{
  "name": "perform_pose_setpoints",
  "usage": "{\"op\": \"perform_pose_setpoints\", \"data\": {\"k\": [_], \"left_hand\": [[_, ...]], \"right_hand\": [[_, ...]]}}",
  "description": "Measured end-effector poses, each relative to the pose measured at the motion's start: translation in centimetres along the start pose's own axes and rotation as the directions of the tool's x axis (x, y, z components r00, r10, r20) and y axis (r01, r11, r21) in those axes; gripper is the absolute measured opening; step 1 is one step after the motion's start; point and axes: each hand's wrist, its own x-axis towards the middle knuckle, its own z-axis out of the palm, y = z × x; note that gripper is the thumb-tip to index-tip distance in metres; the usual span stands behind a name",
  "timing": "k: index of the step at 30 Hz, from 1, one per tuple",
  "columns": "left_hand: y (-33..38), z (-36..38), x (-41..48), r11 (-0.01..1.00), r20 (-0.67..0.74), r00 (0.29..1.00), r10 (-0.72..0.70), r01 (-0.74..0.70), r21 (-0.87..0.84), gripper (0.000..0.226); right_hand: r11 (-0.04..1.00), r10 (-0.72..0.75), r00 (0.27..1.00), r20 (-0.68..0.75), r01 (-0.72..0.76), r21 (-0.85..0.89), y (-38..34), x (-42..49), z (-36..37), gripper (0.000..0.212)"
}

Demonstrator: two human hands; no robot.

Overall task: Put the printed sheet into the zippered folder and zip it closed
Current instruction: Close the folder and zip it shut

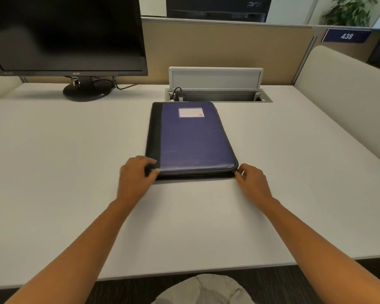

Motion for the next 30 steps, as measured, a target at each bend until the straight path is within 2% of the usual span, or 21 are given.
{"op": "perform_pose_setpoints", "data": {"k": [3,5,8,11,13,19,26,30], "left_hand": [[3.4,2.0,0.5,0.971,0.19,0.953,0.234,-0.239,0.002,0.03],[5.5,3.6,0.9,0.941,0.299,0.901,0.315,-0.337,0.023,0.039],[7.8,5.9,1.6,0.9,0.432,0.834,0.343,-0.423,0.104,0.055],[8.6,7.6,2.1,0.859,0.542,0.789,0.288,-0.463,0.217,0.062],[8.7,8.3,2.3,0.848,0.572,0.783,0.244,-0.459,0.267,0.063],[8.9,9.6,2.7,0.8,0.605,0.767,0.214,-0.494,0.342,0.06],[7.5,9.6,2.7,0.753,0.63,0.738,0.243,-0.553,0.357,0.059],[6.9,9.5,2.8,0.724,0.623,0.733,0.272,-0.583,0.369,0.058]], "right_hand": [[0.99,-0.026,0.997,0.072,0.036,-0.134,-0.2,-0.1,0.2,0.022],[0.978,-0.016,0.994,0.111,0.039,-0.204,-0.6,-0.1,0.4,0.023],[0.975,0.026,0.99,0.138,0.005,-0.223,-1.1,0.0,0.4,0.023],[0.983,0.045,0.986,0.159,-0.016,-0.181,-1.4,-0.1,0.3,0.026],[0.989,0.012,0.984,0.177,0.014,-0.144,-1.6,-0.5,0.3,0.03],[0.986,-0.147,0.969,0.196,0.16,-0.054,-2.3,-1.6,0.7,0.017],[0.989,-0.115,0.984,0.135,0.126,-0.074,-2.5,-1.4,1.6,0.021],[0.988,-0.134,0.97,0.202,0.148,-0.052,-2.4,-0.8,1.3,0.022]]}}
